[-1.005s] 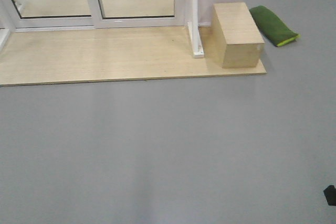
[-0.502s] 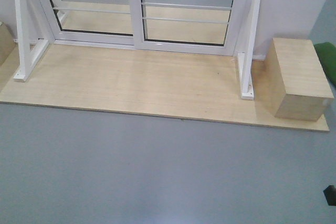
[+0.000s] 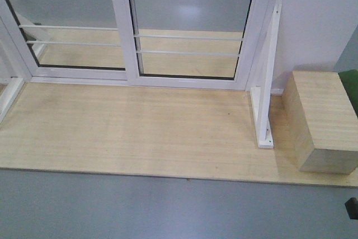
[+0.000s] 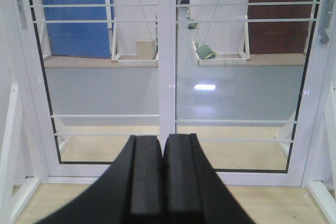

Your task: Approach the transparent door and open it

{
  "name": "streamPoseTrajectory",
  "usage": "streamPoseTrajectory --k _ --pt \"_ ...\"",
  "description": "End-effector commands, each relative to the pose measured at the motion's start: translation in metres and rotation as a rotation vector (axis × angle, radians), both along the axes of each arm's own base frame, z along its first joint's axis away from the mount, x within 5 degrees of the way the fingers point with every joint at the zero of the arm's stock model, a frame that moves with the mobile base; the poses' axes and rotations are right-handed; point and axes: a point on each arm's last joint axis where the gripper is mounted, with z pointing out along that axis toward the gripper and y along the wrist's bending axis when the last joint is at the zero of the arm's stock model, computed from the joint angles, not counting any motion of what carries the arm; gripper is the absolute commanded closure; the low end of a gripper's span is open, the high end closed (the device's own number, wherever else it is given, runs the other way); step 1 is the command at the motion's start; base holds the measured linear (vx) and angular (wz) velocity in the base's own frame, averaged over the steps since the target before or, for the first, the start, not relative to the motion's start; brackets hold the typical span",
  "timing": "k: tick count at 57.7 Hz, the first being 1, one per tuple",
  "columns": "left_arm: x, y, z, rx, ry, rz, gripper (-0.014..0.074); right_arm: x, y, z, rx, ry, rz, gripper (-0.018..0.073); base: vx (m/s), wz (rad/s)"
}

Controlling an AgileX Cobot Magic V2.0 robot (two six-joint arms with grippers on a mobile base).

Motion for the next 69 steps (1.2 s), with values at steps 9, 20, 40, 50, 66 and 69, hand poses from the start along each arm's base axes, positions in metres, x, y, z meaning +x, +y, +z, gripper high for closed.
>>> streamPoseTrajectory --k 9,20,40,50,66,69 --pt "0.0002 -0.0006 0.0026 -0.013 -0.072 -0.008 0.0603 -0.0006 0.001 0.007 -0.011 -0.093 0.011 0.0565 0.6 -0.13" --pt "0.0002 -0.0006 0.0026 -0.013 -0.072 -0.008 0.0603 -0.0006 0.001 0.007 -0.011 -0.093 0.011 0.0565 0.57 -0.1" --pt "0.0002 -0.0006 0.0026 -0.013 -0.072 -0.008 0.0603 -0.0006 0.001 0.007 -0.011 -0.093 0.011 0.0565 0.5 -0.03" --pt "0.0002 -0.0006 0.0026 -0.013 -0.072 -0.008 0.0603 -0.0006 0.001 0.007 -0.011 -0.093 0.011 0.0565 0.4 -0.03" --pt "0.0002 -0.0006 0.0026 -0.013 -0.072 -0.008 0.0603 -0.0006 0.001 0.007 -0.011 -0.093 0.011 0.0565 0.32 -0.01" --pt "0.0002 -0.0006 0.0026 -0.013 -0.072 -0.008 0.0603 -0.0006 0.001 0.007 -0.011 -0.093 0.011 0.0565 0.26 0.01"
